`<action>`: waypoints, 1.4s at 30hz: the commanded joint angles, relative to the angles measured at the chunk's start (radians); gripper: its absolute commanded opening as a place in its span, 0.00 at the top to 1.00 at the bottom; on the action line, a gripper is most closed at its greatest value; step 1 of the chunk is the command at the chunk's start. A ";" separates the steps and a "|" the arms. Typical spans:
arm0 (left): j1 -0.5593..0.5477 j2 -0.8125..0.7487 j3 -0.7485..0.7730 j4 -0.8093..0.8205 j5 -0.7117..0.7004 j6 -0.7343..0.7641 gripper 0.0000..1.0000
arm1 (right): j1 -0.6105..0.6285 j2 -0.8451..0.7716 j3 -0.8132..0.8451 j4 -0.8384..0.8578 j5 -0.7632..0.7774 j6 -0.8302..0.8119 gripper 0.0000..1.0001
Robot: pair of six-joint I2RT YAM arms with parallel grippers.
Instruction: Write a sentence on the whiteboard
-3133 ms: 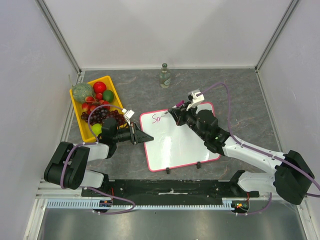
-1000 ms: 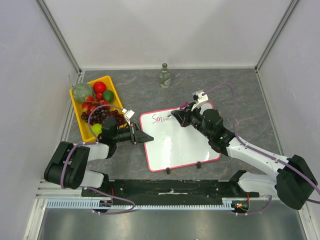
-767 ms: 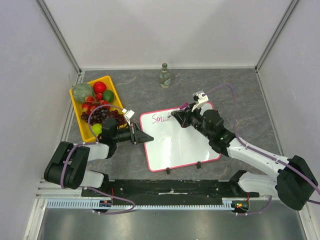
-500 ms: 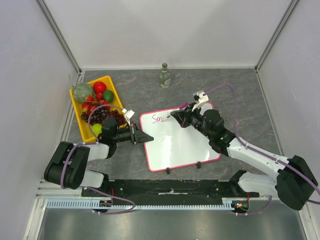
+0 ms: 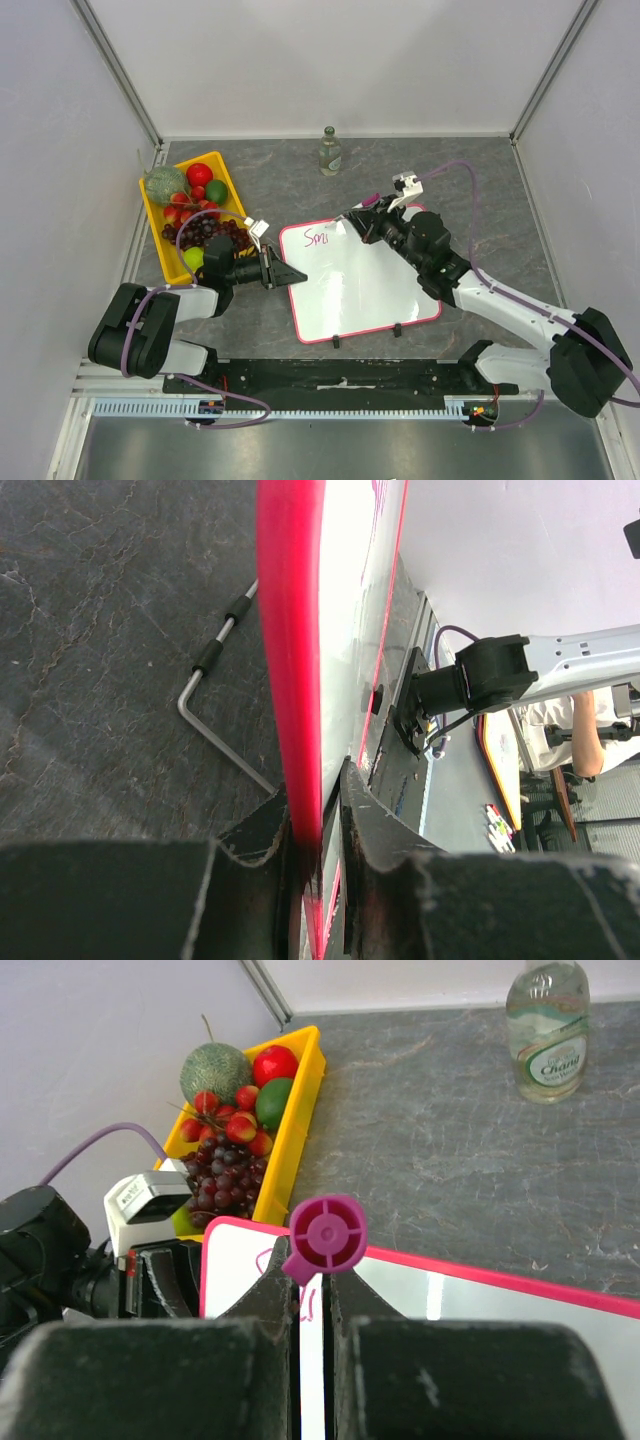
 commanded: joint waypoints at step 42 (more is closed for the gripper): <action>-0.012 0.022 -0.007 -0.067 -0.047 0.116 0.98 | -0.057 0.019 -0.053 0.042 -0.019 0.037 1.00</action>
